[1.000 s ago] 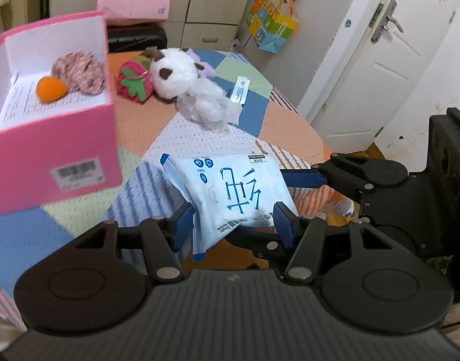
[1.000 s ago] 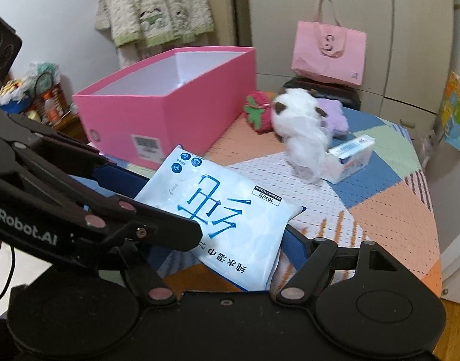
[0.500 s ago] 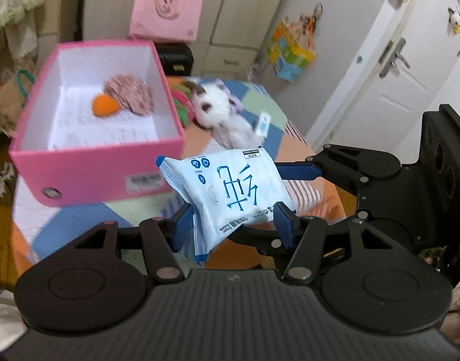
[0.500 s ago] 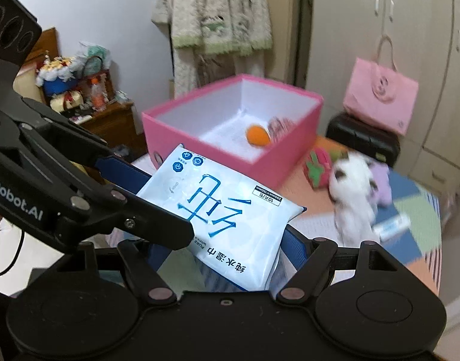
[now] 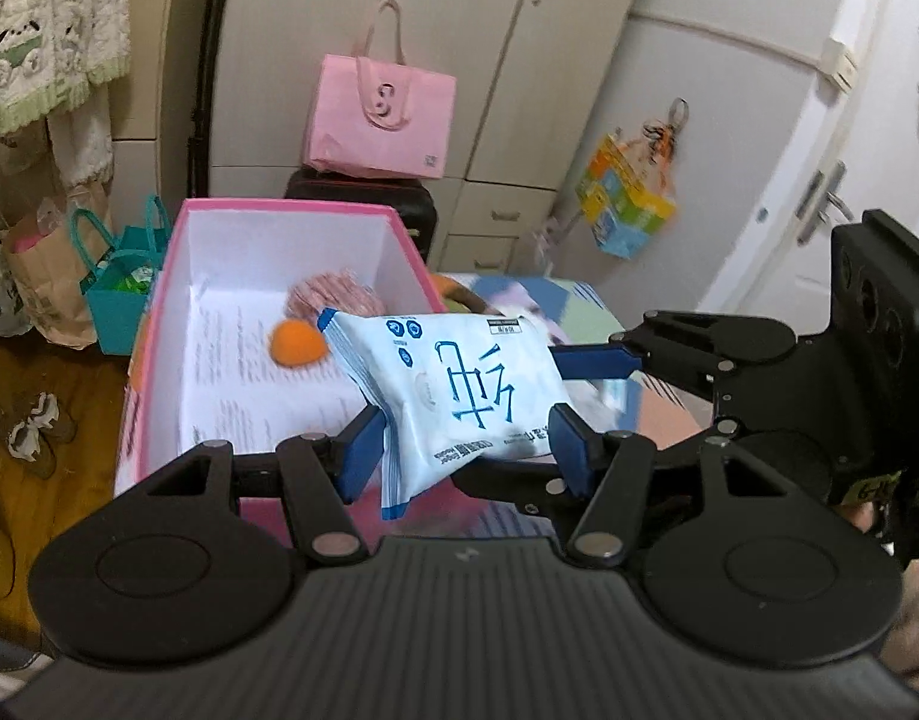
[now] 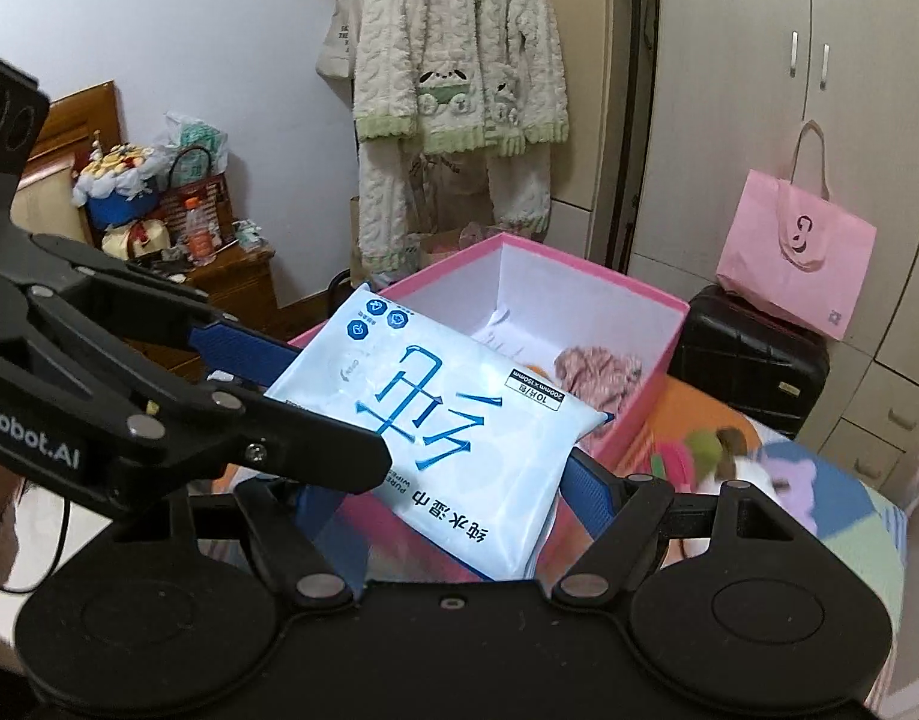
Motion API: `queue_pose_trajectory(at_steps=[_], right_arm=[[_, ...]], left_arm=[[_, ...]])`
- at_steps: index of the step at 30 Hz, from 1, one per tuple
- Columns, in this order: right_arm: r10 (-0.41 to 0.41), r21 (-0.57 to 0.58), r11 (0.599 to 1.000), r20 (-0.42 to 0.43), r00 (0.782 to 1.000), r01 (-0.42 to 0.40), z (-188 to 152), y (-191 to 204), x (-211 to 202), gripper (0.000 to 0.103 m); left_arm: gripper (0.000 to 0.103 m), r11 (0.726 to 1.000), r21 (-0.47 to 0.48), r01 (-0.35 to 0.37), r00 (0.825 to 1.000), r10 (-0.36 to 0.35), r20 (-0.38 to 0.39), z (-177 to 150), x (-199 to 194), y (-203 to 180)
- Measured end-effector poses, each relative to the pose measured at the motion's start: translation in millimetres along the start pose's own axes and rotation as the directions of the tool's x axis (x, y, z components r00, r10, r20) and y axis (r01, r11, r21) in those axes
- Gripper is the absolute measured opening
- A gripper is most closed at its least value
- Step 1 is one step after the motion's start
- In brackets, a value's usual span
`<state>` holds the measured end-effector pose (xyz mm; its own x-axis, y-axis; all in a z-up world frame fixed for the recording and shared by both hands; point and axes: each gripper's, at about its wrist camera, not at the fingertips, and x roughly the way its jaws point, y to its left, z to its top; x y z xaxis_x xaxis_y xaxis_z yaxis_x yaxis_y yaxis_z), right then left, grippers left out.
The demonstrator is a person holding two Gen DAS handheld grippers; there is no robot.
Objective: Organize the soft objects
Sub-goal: 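Carry the wet-wipes pack in the left tool over the pink box, then lower the wet-wipes pack into the box and open the left tool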
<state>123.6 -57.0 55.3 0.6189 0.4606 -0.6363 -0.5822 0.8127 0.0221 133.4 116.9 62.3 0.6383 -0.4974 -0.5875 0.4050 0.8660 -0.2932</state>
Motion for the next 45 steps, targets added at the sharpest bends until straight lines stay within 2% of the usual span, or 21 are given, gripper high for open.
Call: queue_pose_trajectory(at_steps=[4,8,14,20,26,31,35,37,45], right_arm=[[0.043,0.099,0.994,-0.030,0.999,-0.039,15.2,-23.3,33.0,0.081],[0.039,0.114,0.993,-0.062,0.997,-0.032,20.5,-32.8,66.3,0.081],[-0.026,0.025,0.999,-0.106,0.994,0.028,24.2,-30.1,101.3,0.081],[-0.054,-0.033,0.998,-0.139,0.989,0.050,26.8,-30.7,118.0,0.081],[-0.104,-0.099,0.991,-0.167,0.981,0.088,29.7,-32.0,131.7,0.082],[-0.137,-0.151,0.982,-0.174,0.975,0.111,30.4,-29.9,136.8,0.081],[-0.132,-0.150,0.983,-0.160,0.978,0.108,29.1,-28.6,132.5,0.084],[-0.132,-0.149,0.983,-0.149,0.980,0.110,28.3,-27.7,129.8,0.087],[-0.133,-0.142,0.983,-0.111,0.985,0.117,24.7,-24.2,110.4,0.087]], left_arm=[[0.058,0.999,-0.035,-0.003,1.000,0.002,-0.021,19.3,25.5,28.1],[0.058,0.998,-0.051,-0.030,0.997,0.027,-0.066,28.2,54.4,47.9],[0.058,0.988,-0.150,-0.028,0.991,0.009,-0.130,29.1,92.4,82.6],[0.058,0.990,-0.135,-0.048,0.986,0.025,-0.167,27.4,111.1,87.7],[0.058,0.983,-0.175,-0.046,0.981,0.012,-0.191,27.1,129.9,98.2],[0.060,0.984,-0.163,-0.072,0.980,0.039,-0.193,26.8,134.4,95.3],[0.063,0.985,-0.154,-0.078,0.982,0.049,-0.183,26.2,131.3,93.9],[0.064,0.986,-0.148,-0.078,0.984,0.053,-0.171,25.2,126.4,92.4],[0.064,0.994,-0.085,-0.066,0.992,0.056,-0.113,23.4,97.1,79.8]])
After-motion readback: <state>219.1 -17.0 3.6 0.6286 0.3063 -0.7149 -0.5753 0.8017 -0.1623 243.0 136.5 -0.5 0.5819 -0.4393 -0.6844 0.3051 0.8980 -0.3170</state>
